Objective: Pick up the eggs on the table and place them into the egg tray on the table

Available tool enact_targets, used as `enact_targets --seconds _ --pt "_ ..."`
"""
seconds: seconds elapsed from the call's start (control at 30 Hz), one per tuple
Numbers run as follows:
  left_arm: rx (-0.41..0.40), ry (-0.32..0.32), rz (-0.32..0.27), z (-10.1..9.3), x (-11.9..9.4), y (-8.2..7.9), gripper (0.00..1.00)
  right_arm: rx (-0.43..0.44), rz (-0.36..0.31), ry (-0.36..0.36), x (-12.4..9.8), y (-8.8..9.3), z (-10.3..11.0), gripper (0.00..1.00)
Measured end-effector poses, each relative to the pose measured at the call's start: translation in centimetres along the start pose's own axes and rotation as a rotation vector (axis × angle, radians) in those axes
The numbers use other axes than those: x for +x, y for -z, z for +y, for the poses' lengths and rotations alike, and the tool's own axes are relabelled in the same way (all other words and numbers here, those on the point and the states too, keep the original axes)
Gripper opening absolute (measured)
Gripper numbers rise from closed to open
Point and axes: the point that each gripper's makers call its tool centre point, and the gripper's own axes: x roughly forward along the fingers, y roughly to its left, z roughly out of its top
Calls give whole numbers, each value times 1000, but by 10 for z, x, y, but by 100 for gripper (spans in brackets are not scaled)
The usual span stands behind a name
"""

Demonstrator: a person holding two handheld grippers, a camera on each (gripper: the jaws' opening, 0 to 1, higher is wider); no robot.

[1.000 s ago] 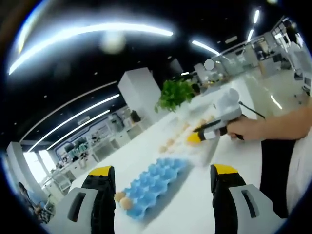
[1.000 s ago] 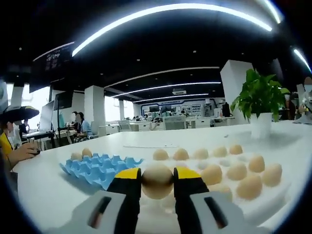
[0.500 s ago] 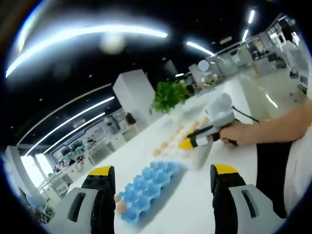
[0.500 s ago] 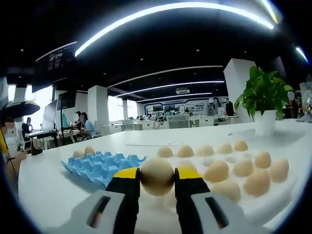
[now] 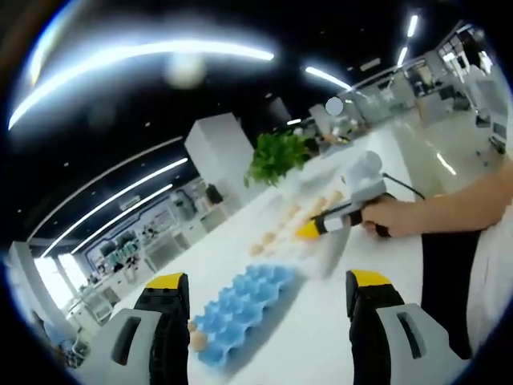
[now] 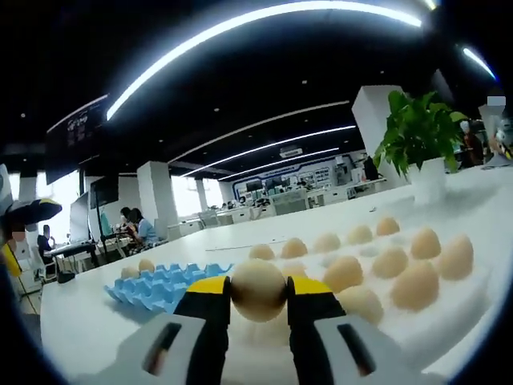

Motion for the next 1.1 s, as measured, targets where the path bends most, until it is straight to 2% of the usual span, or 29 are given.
enact_targets --seconds 0.27,0.37,0.47,0.67,0.87,1.0,1.1 --pt "11 31 1 -15 7 -2 82 -40 0 12 -1 0 -4 29" --pt "16 39 18 -23 11 -1 82 -54 2 15 -3 0 -5 30" --pt "27 44 15 -29 9 -7 82 -93 15 26 -6 3 -6 30" --pt "39 57 -9 -40 4 -17 82 -99 22 31 -8 4 -9 30" --pt "39 42 -12 -36 -3 -19 82 -105 25 27 -8 3 -8 29" --pt "27 7 -16 -25 -10 -18 82 -81 20 24 -8 3 -9 29" --pt "21 -6 -17 -15 -14 -14 82 -67 10 -5 -7 2 -3 29"
